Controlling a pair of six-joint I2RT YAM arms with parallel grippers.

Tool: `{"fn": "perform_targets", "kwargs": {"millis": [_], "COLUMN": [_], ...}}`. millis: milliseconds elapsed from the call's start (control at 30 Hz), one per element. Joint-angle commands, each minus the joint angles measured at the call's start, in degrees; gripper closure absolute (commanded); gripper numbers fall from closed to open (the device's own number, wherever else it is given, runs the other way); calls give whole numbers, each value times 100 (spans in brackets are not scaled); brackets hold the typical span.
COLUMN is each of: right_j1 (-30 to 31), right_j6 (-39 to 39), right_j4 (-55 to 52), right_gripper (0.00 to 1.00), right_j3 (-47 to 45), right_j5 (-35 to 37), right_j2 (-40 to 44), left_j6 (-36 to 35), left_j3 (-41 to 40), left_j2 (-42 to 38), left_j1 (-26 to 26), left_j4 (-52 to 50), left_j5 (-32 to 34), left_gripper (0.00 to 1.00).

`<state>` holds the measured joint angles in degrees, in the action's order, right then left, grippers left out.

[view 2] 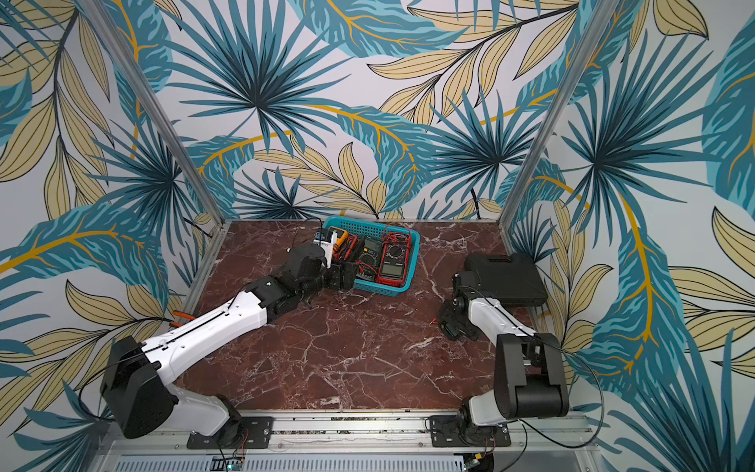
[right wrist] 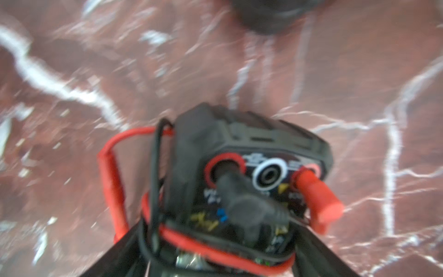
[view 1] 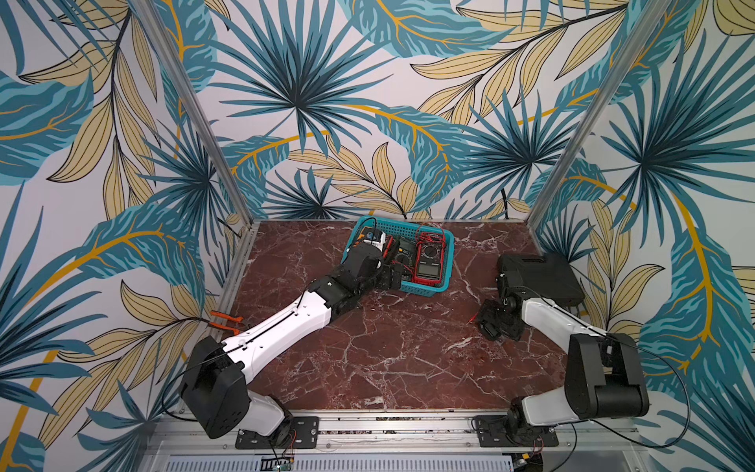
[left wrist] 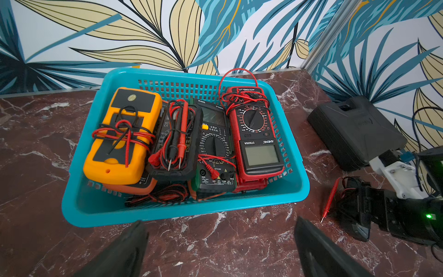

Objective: Put the multimeter into the basket
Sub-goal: Adjust the multimeter at the center of the board, then pick up the multimeter from the center of the board.

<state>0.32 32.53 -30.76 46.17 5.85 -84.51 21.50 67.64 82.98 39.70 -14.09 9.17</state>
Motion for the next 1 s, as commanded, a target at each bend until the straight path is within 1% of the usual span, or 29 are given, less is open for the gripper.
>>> {"fn": "perform_targets", "kwargs": {"millis": [0,100,167,300,433,567,667,767,833,867,900,933,967], "right_j1": [159,197,201,199,198,198,198,197,201,197,197,197,198], "right_j6": [-148,-129,-61,162,408,491,434,386,362,358,342,321,299], "right_j4": [-127,-172,-278,-483,-349,-64,11,103,153,151,153,150,142], "right_gripper": [7,3,1,1,1,1,1,6,12,18,26,37,44], "right_j3": [180,251,252,127,-70,-93,54,94,78,54,42,36,9], "right_j5": [-321,-511,-455,60,355,442,336,194,164,173,180,180,162], "right_j2": [-28,-57,-23,215,343,233,-11,-126,-136,-136,-133,-104,-69], "left_j6": [48,58,61,49,24,4,15,23,24,31,37,30,30], "left_j3": [-126,-121,-119,-102,-67,-25,-36,-43,-49,-53,-58,-66,-75], "left_j2": [-175,-168,-175,-162,-111,-64,-63,-68,-72,-75,-74,-73,-65], "left_j1": [-21,-23,-23,-18,-19,-23,-24,-23,-23,-24,-21,-20,-22], "left_j4": [178,170,162,143,116,47,38,29,38,38,42,46,55], "left_j5": [38,21,17,20,32,24,30,49,54,51,59,65,84], "left_gripper": [0,0,0,0,0,0,0,0,0,0,0,0,0]}}
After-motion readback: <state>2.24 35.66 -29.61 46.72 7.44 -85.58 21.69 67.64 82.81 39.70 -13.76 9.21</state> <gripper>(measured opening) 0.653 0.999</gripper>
